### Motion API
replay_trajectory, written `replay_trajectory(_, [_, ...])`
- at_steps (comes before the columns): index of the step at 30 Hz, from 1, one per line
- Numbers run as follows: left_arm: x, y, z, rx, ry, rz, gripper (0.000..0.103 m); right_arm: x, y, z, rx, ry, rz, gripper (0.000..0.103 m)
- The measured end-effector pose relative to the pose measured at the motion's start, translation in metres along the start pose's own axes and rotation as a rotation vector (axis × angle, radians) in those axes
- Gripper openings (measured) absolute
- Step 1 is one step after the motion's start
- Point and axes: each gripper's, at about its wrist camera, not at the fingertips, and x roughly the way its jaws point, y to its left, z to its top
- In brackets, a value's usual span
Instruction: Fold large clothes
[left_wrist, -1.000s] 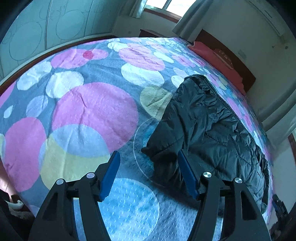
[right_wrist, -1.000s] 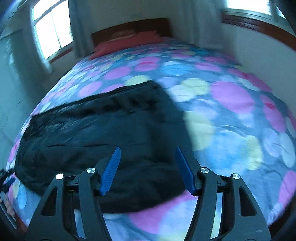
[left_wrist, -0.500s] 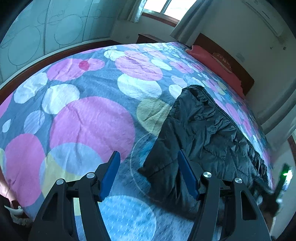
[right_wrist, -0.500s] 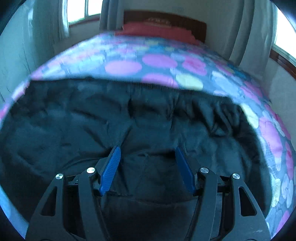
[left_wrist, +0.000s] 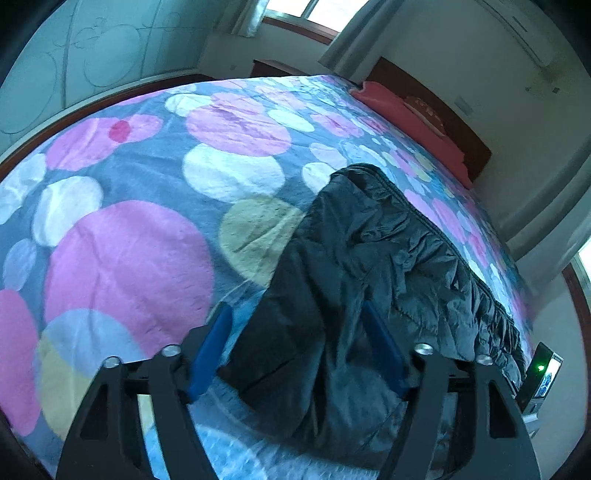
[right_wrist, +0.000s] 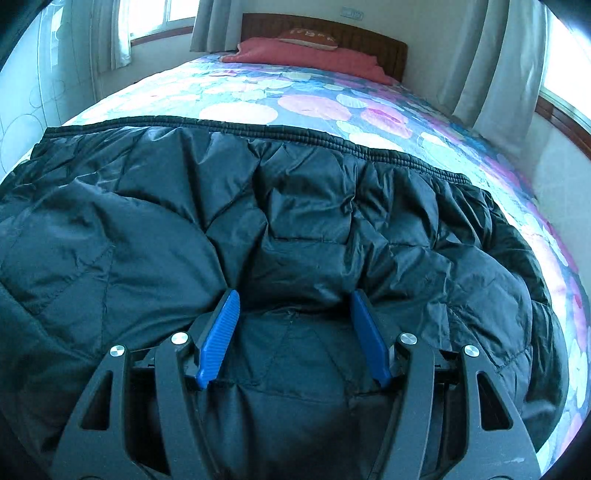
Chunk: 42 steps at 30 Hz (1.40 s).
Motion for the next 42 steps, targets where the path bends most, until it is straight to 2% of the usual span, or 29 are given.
replay_trajectory(5, [0.023, -0.002, 0.013, 0.019, 0.029, -0.050, 0.074, -0.002, 0.000, -0.003, -0.001, -0.005, -0.001, 0.061])
replay_trajectory(9, [0.048, -0.001, 0.020, 0.022, 0.100, -0.058, 0.074, -0.002, 0.000, -0.003, -0.001, -0.006, -0.002, 0.061])
replay_trajectory(14, [0.074, 0.005, 0.022, -0.038, 0.187, -0.122, 0.077, -0.002, 0.000, -0.003, -0.002, -0.009, -0.004, 0.061])
replay_trajectory(17, [0.081, 0.005, 0.022, -0.023, 0.193, -0.145, 0.076, -0.003, 0.000, -0.003, -0.002, -0.010, -0.004, 0.062])
replay_trajectory(18, [0.082, 0.004, 0.022, -0.015, 0.191, -0.147, 0.073, -0.003, 0.000, -0.003, -0.002, -0.010, -0.004, 0.062])
replay_trajectory(20, [0.087, 0.002, 0.021, -0.010, 0.203, -0.169, 0.051, -0.004, 0.000, -0.003, -0.003, -0.013, -0.006, 0.062])
replay_trajectory(21, [0.090, 0.002, 0.020, -0.024, 0.212, -0.187, 0.048, -0.005, 0.001, -0.003, -0.003, -0.015, -0.007, 0.062])
replay_trajectory(23, [0.089, 0.001, 0.019, -0.022, 0.208, -0.188, 0.037, -0.006, 0.001, -0.003, -0.003, -0.017, -0.008, 0.062])
replay_trajectory(26, [0.080, -0.010, 0.017, 0.032, 0.170, -0.157, 0.025, -0.006, 0.001, -0.003, -0.005, -0.018, -0.009, 0.062])
replay_trajectory(29, [0.072, -0.016, 0.016, 0.044, 0.143, -0.147, 0.020, -0.006, 0.001, -0.003, -0.003, -0.018, -0.007, 0.062])
replay_trajectory(32, [0.059, -0.020, 0.018, 0.032, 0.112, -0.156, 0.018, -0.005, 0.001, -0.003, -0.004, -0.017, -0.008, 0.062])
replay_trajectory(36, [0.036, -0.042, 0.022, 0.098, 0.049, -0.147, 0.016, -0.006, 0.001, -0.003, -0.002, -0.018, -0.007, 0.062])
replay_trajectory(42, [-0.005, -0.099, 0.023, 0.195, -0.019, -0.191, 0.015, -0.016, -0.011, 0.006, 0.023, -0.026, 0.028, 0.062])
